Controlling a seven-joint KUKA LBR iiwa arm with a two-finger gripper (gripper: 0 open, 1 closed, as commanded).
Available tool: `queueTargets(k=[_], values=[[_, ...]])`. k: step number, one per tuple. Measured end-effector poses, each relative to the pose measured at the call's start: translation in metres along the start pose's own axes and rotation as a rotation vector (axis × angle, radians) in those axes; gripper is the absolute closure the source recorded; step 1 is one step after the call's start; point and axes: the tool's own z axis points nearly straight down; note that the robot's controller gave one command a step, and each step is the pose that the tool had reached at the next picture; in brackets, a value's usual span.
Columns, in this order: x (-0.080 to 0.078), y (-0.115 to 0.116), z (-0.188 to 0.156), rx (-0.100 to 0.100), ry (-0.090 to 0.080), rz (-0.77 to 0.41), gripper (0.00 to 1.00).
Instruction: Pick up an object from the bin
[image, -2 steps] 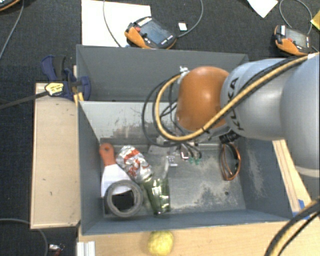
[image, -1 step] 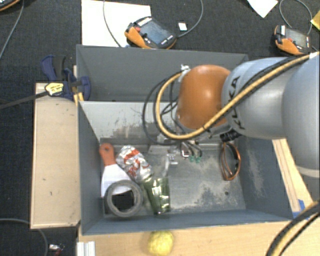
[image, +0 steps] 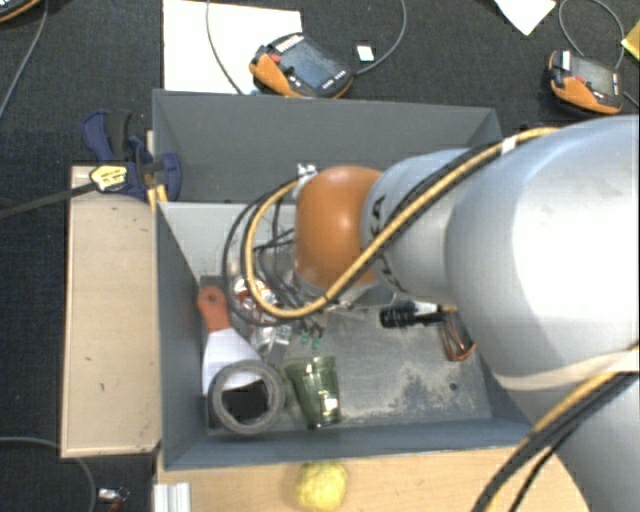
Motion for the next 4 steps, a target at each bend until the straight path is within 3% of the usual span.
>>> queueTargets(k=[1,2,3,4], values=[[0.004,0.015,-0.078,0.01,0.004,-0.06,0.0],[-0.004,-0.011,-0.022,0.017,0.012,0.231,0.0],[-0.019,-0.004,0.006,0.011,0.004,0.083,0.0],[-0.01,0.002,0.006,0.013,0.003,0.441,1.0]])
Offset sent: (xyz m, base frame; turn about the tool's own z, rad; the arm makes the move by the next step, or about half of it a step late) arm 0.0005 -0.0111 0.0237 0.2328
